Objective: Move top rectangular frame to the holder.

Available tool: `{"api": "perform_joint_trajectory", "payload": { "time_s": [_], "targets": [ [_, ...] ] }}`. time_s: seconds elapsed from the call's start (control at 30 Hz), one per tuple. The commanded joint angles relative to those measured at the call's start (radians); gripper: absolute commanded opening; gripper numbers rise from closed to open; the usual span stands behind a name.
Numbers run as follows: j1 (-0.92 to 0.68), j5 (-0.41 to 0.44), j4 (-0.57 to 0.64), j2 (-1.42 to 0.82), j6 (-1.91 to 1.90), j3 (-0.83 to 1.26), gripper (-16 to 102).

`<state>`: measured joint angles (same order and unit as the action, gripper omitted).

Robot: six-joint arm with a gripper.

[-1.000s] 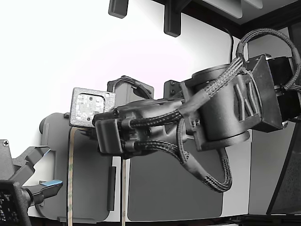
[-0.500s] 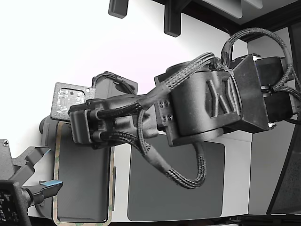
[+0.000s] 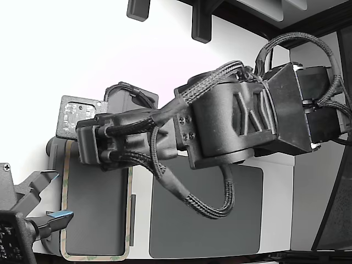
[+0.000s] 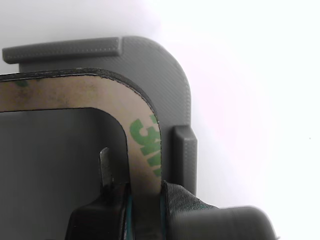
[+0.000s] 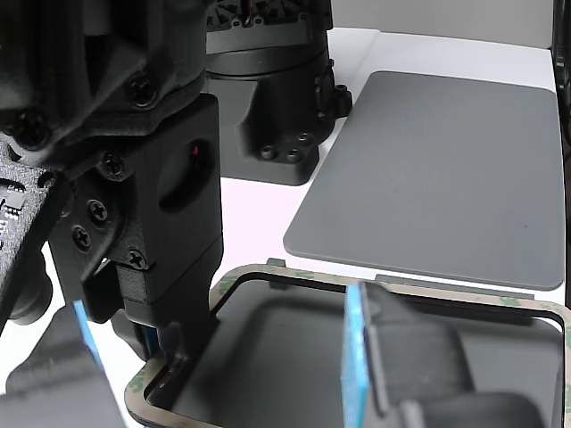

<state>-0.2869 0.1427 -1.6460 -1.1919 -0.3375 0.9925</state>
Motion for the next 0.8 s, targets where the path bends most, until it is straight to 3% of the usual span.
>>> {"api": "perform_joint_trajectory", "payload": {
  "time_s": [0.0,0.77],
  "targets": [
    [0.017,0.005,-0.009,-0.017,0.003,-0.028,-10],
    [0.02,0.012,-0.009,0.002,0.014,-0.017,-10]
  ]
}}
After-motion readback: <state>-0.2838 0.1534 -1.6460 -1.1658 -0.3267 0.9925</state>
